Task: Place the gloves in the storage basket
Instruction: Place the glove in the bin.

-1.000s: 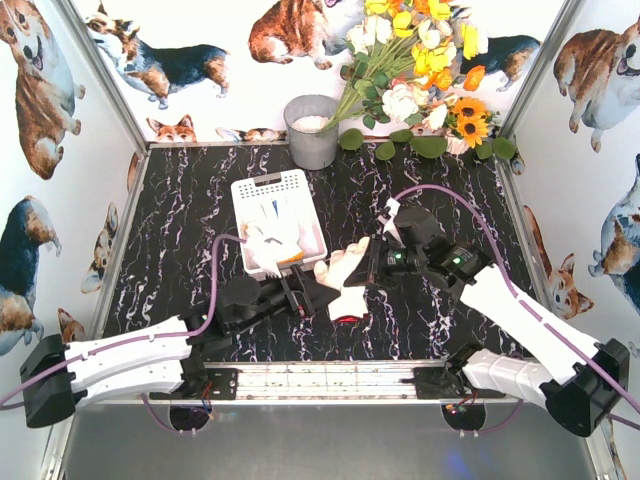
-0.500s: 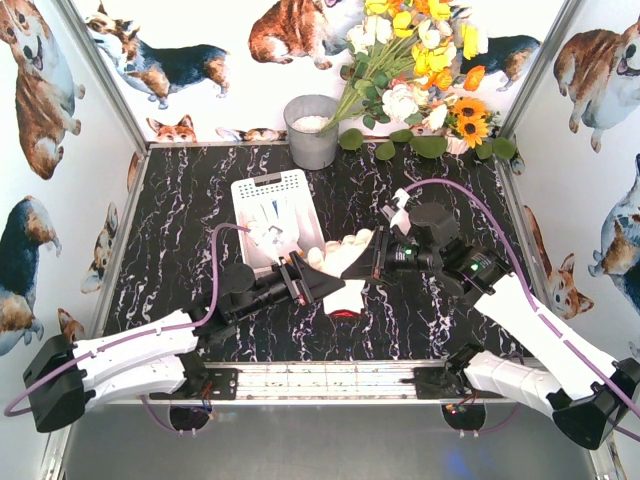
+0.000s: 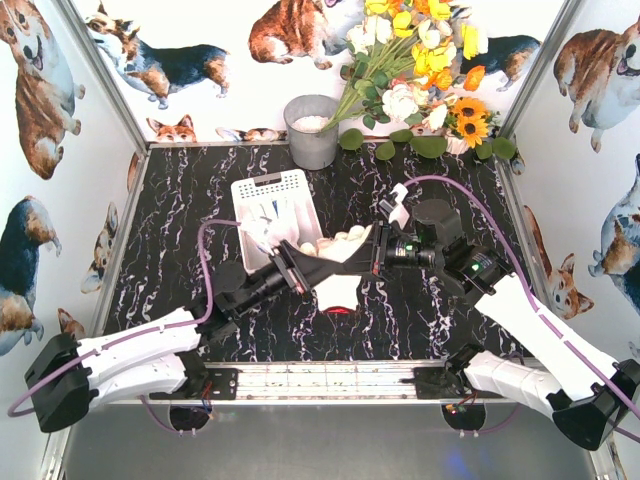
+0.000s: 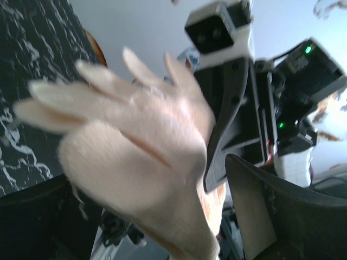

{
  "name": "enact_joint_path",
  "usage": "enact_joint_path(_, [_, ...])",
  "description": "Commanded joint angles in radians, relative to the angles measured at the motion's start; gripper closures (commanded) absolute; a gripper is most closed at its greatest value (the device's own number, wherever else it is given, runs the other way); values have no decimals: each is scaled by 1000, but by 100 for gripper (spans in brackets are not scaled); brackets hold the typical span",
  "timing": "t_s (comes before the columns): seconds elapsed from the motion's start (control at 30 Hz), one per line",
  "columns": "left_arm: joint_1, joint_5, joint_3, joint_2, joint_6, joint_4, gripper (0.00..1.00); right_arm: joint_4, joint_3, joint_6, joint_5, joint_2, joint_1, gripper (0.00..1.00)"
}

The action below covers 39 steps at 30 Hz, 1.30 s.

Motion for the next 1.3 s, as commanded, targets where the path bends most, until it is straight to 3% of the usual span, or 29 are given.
enact_joint_path(0.0, [59,-31,8,-25,5,64,23,84,-3,9,-82,-15,3,100])
enact_joint_path(0.33, [85,14,47,15,-4,87,37,58,3,-20,-103,-9,4,100])
enact_joint_path(0.8, [105,29,50,-6,-33,50,65,-12,32,-97,-90,36,4,100])
enact_joint_path(0.97, [120,22,58,-3,-25,25,83,-17,55,-124,-75,72,4,100])
enact_joint_path(1.13, [193,67,67,0,-7,-21,100,7,83,-159,-43,138,7,100])
enact_joint_path(1.27, [297,144,72,13,21,-55,100,8,146,-233,8,256,7,100])
